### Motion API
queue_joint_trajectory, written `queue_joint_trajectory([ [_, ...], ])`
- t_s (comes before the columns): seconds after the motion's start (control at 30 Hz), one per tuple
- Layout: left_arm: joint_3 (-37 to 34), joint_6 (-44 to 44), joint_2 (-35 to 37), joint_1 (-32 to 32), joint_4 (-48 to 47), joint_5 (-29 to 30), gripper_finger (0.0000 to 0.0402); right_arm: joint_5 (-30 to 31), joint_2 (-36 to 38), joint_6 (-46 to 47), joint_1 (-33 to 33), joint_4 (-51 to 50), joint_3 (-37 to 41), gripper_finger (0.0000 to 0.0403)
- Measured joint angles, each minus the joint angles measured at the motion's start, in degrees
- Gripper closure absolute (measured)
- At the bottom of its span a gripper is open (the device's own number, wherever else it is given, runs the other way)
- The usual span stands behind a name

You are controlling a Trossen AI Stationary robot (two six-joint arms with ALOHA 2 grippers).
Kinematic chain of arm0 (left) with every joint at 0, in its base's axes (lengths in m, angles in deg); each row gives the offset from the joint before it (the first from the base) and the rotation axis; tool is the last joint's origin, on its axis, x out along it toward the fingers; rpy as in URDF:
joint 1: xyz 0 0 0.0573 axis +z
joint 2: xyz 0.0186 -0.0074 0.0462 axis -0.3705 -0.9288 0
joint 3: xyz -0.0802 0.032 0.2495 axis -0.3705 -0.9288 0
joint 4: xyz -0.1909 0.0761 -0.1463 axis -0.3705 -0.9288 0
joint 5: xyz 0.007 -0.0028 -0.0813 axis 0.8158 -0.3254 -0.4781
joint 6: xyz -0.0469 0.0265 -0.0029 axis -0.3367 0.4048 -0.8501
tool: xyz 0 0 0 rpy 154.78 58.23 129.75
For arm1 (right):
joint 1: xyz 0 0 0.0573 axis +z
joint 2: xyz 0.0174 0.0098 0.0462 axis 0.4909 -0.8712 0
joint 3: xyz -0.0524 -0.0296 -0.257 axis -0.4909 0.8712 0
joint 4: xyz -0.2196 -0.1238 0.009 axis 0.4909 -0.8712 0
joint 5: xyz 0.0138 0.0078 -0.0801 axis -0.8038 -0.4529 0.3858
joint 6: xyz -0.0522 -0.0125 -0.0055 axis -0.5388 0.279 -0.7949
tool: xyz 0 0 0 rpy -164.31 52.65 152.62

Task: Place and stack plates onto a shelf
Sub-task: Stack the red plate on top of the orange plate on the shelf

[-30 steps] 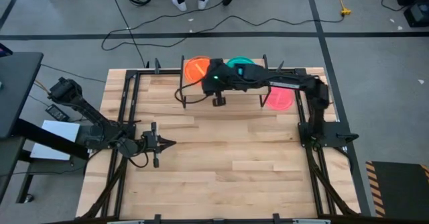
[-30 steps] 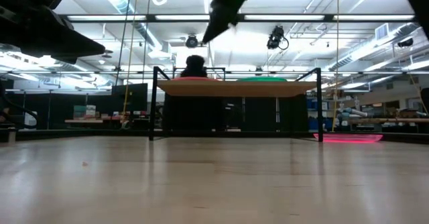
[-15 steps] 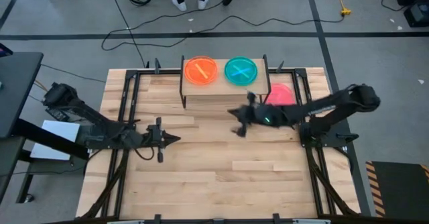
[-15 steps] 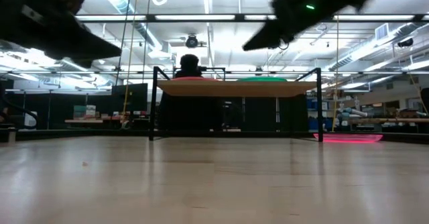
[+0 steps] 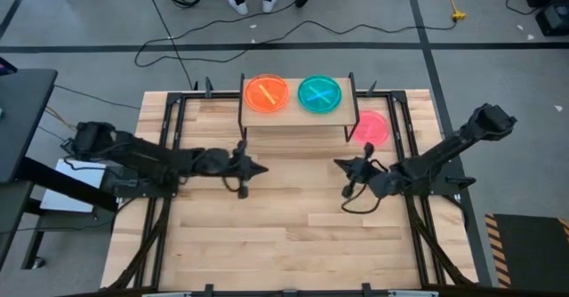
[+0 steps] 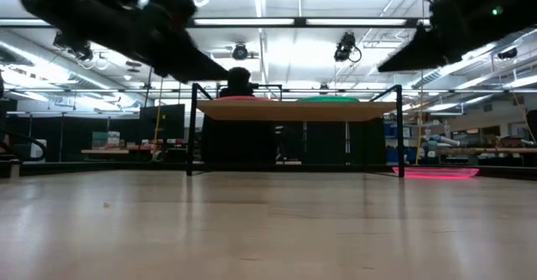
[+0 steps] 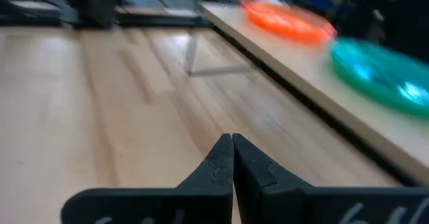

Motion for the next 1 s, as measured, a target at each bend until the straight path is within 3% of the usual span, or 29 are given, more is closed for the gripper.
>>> queue_joint_trajectory([
  [0.27, 1.1, 1.3, -9.6, 4.0, 9.2, -2.6, 0.0392, -3.6, 6.5, 40.9, -7.9, -40.2, 0.1, 0.04],
  [0.37, 0.2, 1.6, -11.0, 4.5, 13.4, -2.8, 0.0392, -8.5, 6.5, 45.8, -14.9, -47.0, 0.1, 0.04],
  [0.47, 0.1, 1.6, -11.3, 4.7, 15.3, -2.7, 0.0392, -12.0, 6.5, 42.9, -24.2, -47.7, 0.1, 0.04],
  [0.77, 0.0, 1.8, -11.3, 4.7, 16.1, -2.6, 0.0392, -27.0, 6.4, 21.4, -55.3, -39.2, 0.0, 0.04],
  [1.0, 0.0, 2.1, -11.3, 4.7, 16.1, -2.6, 0.0392, -33.9, 1.3, 12.4, -64.4, -36.0, 0.0, 0.0399],
])
